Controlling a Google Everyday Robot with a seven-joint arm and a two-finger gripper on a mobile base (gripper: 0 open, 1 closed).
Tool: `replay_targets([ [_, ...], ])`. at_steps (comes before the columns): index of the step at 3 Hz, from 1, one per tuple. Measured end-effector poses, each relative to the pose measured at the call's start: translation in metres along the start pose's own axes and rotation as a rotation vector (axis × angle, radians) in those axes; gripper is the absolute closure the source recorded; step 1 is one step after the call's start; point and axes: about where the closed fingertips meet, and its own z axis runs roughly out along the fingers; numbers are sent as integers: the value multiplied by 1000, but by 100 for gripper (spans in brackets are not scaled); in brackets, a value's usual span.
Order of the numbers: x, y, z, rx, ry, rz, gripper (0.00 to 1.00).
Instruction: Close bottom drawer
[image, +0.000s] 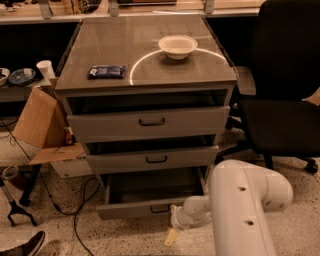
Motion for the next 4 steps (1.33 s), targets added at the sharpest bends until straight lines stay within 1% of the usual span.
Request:
replay_targets([
  [1,-5,-11,-1,22,25,39,0],
  [2,1,-20,-7,55,45,89,0],
  [3,8,-25,-12,72,58,115,0],
  [4,18,-29,-13,76,72,113,16],
])
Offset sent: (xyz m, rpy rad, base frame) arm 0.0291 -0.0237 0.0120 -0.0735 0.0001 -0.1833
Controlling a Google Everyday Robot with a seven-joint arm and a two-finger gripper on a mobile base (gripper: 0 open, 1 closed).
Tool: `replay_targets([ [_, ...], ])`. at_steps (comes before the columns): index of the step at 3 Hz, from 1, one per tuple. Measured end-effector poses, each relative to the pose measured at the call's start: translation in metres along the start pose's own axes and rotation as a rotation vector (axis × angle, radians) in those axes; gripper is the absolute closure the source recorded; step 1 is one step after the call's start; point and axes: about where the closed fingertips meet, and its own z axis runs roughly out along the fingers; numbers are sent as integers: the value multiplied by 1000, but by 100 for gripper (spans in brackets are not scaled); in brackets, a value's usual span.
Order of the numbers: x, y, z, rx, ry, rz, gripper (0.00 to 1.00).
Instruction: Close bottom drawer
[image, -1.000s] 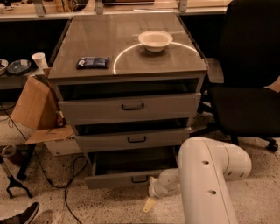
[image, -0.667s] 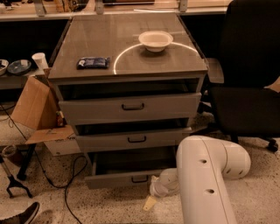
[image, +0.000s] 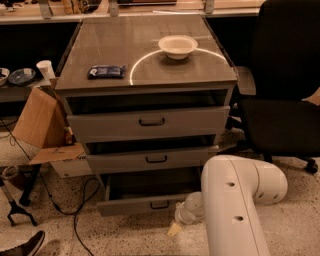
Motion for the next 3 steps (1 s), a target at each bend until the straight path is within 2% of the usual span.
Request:
replay_targets([
  [1,13,-14,6,-2,41,-46,48],
  [2,18,-33,12,4,61,-70,71],
  [3,20,-61,19,43,67,-83,95],
])
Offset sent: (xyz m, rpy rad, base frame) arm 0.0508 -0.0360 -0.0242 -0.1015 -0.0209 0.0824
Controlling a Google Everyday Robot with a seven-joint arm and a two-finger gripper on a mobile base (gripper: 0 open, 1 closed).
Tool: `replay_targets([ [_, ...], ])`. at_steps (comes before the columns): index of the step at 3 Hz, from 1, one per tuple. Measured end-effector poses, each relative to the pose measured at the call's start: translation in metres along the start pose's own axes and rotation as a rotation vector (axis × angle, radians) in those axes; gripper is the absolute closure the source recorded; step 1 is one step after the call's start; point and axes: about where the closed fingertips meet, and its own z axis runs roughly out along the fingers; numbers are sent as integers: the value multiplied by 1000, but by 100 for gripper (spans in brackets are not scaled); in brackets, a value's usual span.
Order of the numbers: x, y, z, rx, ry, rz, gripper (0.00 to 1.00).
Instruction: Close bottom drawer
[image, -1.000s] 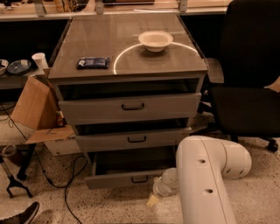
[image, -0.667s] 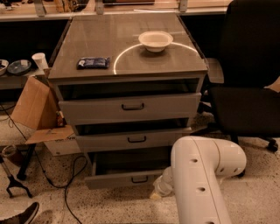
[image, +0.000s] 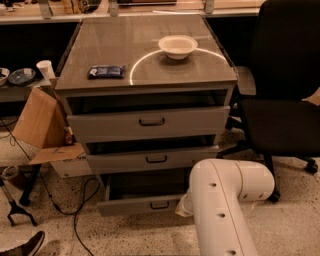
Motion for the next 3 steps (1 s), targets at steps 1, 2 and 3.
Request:
replay_targets([
  [1,3,-24,6,18,-10,-7,100],
  [2,5,-56,13,40,-26,-16,100],
  [3,5,-56,13,40,-26,-16,100],
])
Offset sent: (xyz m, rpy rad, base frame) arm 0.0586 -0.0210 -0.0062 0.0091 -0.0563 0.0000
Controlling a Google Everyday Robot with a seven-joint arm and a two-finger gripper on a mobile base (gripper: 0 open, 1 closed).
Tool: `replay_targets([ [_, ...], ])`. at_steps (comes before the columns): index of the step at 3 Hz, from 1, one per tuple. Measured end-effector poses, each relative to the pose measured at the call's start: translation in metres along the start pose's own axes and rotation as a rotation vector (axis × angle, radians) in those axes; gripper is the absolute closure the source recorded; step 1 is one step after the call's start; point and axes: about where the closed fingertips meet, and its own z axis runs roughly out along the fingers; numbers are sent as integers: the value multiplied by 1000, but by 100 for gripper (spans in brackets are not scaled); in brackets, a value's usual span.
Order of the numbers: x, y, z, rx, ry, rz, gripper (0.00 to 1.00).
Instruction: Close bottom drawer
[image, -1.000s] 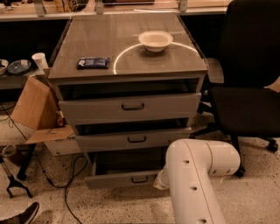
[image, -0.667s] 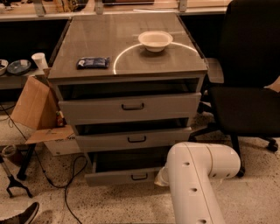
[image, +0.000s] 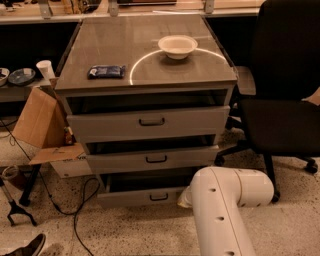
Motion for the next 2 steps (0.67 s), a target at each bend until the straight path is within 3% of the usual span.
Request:
replay_targets([
  [1,0,0,0,0,0,0,81],
  [2,0,0,0,0,0,0,50],
])
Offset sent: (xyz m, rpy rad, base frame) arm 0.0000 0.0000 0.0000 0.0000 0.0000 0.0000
